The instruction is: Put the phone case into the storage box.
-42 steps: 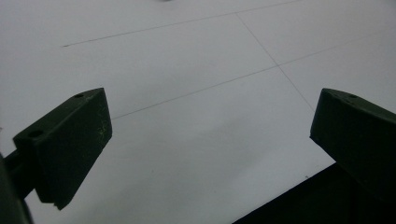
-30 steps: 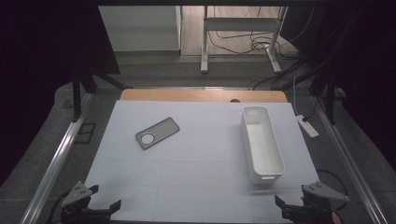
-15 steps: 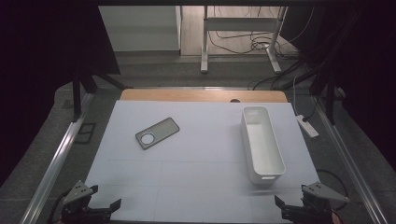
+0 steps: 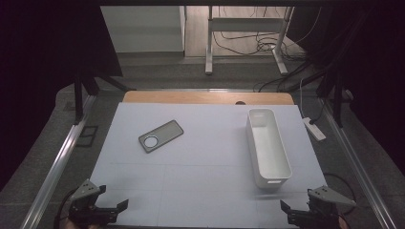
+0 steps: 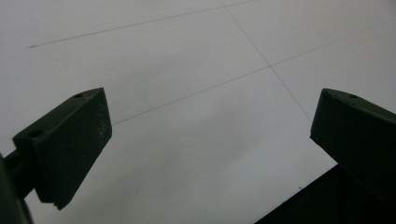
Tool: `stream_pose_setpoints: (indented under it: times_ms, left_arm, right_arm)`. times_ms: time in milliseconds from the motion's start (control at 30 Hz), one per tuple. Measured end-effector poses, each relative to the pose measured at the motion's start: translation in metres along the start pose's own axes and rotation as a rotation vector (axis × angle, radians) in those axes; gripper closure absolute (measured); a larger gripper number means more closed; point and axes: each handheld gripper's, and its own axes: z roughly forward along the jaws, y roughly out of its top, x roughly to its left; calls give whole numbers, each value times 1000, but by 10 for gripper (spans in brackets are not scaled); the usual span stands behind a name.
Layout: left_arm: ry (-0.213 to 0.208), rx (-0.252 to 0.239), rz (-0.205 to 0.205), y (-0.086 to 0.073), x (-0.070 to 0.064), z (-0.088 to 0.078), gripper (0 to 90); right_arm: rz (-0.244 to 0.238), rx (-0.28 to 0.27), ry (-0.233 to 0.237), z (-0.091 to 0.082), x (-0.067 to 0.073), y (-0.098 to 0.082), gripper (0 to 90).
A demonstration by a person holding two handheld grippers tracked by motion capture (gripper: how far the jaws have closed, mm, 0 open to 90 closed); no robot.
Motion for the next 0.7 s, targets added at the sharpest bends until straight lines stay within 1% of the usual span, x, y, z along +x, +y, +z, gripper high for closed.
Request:
stream_pose_setpoints:
  times_ms: [267, 433, 533, 600, 700]
  left_arm:
    - [-12, 9, 17, 9, 2, 7, 0]
    - [-23, 2, 13, 17, 5, 12, 0]
    - [-19, 9, 23, 23, 6, 15, 0]
    - [-18, 10, 24, 24, 7, 16, 0]
    - [-19, 13, 25, 31, 8, 20, 0]
  right_arm:
    - [-3, 7, 2, 1, 0, 0, 0]
    - [-3, 11, 6, 2, 0, 1, 0]
    - [-5, 17, 7, 2, 0, 1, 0]
    - [-6, 17, 7, 2, 0, 1, 0]
    - [-7, 16, 7, 2, 0, 1, 0]
